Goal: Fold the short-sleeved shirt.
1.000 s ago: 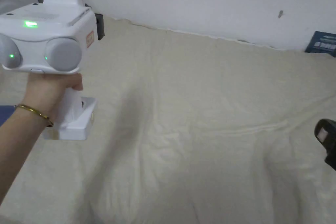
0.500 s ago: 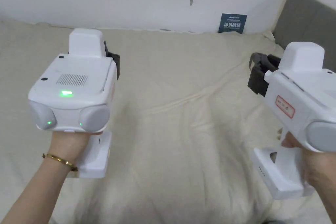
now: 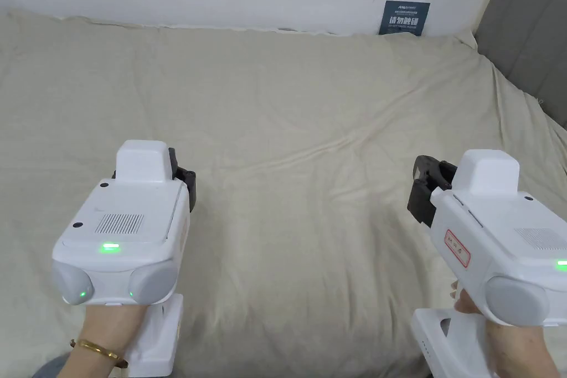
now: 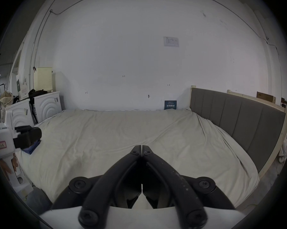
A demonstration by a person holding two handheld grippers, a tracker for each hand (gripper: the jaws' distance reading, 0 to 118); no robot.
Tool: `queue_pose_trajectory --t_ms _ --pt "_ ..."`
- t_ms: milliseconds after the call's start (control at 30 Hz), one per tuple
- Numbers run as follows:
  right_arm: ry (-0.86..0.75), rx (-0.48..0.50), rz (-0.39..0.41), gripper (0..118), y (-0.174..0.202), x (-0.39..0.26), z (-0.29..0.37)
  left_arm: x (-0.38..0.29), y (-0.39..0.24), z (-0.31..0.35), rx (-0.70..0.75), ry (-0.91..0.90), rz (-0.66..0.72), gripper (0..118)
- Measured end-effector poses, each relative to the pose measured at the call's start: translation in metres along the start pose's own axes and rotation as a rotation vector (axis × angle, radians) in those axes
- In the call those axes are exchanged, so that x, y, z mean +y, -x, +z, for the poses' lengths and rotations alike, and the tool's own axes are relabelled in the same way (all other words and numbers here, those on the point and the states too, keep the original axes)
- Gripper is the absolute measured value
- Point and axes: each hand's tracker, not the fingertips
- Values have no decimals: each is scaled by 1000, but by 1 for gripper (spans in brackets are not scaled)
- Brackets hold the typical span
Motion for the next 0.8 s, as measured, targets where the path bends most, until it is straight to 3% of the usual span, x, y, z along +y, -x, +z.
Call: queue_pose_trajectory --t_ms 167,233,267,300,367,400,433,500,567,800 --pt "-7 4 -32 1 -1 1 4 0 -3 4 11 -11 -8 7" --pt "-8 6 -36 2 -4 2 6 3 -3 8 8 -18 -3 31" --pt "-7 7 -35 2 -4 2 7 5 -3 8 3 -20 -2 51" --pt "-6 11 -33 2 -6 2 8 7 -3 7 4 -24 -1 51" --pt "-14 14 -34 6 -10 1 11 10 -3 8 8 -28 -3 74" --pt "-17 15 -37 23 -10 0 13 11 -3 9 8 -34 -3 98" --pt "-16 21 -41 44 -12 1 14 11 -4 10 8 -51 -3 114" --pt "-14 24 -41 97 -15 2 15 14 -6 17 -6 -83 -7 118" --pt "-23 8 -24 118 -13 4 19 17 -9 17 1 -75 -21 118" --pt "-49 14 -25 118 -12 14 24 19 -9 20 0 -75 10 118"
